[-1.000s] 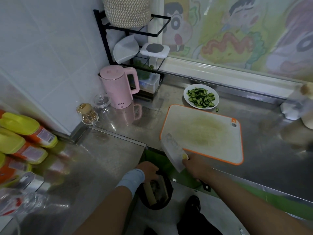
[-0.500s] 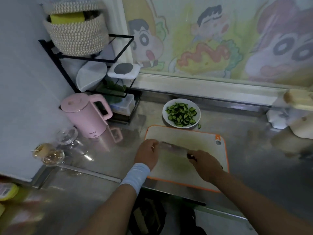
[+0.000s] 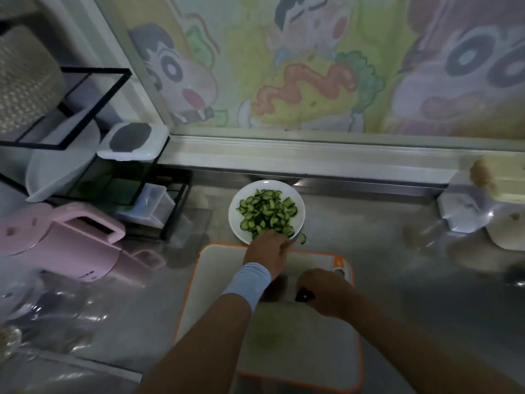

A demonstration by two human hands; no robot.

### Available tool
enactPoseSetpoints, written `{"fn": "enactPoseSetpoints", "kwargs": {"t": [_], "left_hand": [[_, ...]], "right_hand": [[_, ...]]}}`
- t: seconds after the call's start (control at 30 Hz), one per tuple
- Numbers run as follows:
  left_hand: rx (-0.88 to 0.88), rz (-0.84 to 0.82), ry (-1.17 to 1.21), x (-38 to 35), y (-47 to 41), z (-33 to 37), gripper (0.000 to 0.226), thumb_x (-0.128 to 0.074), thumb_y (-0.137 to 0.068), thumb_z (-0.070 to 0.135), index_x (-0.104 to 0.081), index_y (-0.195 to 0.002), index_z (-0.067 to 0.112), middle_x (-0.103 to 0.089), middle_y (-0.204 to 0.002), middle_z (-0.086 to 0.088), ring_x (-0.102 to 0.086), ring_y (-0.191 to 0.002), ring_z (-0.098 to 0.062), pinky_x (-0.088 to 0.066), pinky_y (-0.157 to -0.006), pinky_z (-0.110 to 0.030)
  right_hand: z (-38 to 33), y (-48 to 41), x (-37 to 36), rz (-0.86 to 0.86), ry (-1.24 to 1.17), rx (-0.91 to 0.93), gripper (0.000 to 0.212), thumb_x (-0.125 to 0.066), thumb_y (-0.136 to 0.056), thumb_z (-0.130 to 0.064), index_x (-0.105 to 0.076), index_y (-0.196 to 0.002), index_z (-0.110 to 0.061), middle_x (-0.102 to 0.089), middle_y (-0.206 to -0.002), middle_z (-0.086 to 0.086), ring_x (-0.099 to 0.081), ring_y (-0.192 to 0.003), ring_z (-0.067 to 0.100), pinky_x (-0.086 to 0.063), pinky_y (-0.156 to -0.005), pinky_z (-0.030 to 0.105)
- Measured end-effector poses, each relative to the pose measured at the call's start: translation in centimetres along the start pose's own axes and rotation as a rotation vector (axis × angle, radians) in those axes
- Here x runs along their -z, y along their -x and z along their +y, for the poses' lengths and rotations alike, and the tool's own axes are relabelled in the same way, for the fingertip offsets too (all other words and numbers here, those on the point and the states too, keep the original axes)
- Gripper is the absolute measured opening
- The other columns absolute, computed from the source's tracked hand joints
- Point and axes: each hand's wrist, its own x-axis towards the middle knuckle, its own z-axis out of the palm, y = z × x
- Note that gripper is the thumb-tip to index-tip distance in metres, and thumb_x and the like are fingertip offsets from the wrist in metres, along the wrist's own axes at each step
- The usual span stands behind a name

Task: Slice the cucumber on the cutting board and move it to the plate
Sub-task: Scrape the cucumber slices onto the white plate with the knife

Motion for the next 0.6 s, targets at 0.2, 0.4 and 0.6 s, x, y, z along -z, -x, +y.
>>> {"fn": "enactPoseSetpoints", "kwargs": {"t": [0.2, 0.4, 0.6], "left_hand": [[-0.067, 0.082, -0.140, -2.0, -4.7, 0.5, 0.036, -0.066, -0.078, 0.030, -0.062, -0.112, 0.020, -0.053, -0.117, -0.001, -0.043, -0.111, -0.024, -0.042, -0.090, -0.039], [-0.042, 0.086, -0.230, -3.1, -6.7, 0.1, 0.032, -0.064, -0.078, 0.023, -0.056, -0.110, 0.024, -0.051, -0.114, 0.001, -0.043, -0.110, -0.023, -0.038, -0.090, -0.036], [-0.055, 0.091, -0.177, -2.4, -6.7, -1.5, 0.041, -0.070, -0.069, 0.016, -0.059, -0.108, 0.022, -0.052, -0.111, 0.000, -0.042, -0.109, -0.022, -0.038, -0.089, -0.033]], "right_hand": [[2.9, -5.0, 2.6, 0.261, -0.163, -0.306, 0.021, -0.047, -0.092, -0.030, -0.062, -0.108, -0.026, -0.062, -0.109, -0.002, -0.060, -0.097, 0.020, -0.047, -0.082, 0.033], [3.5, -9.2, 3.4, 0.219, -0.176, -0.457, 0.022, -0.054, -0.088, -0.037, -0.060, -0.105, -0.024, -0.058, -0.104, 0.001, -0.061, -0.092, 0.023, -0.047, -0.075, 0.033], [4.3, -10.5, 2.7, 0.242, -0.266, -0.460, 0.015, -0.056, -0.089, -0.026, -0.066, -0.100, -0.023, -0.057, -0.103, 0.002, -0.059, -0.095, 0.023, -0.044, -0.075, 0.031]]}}
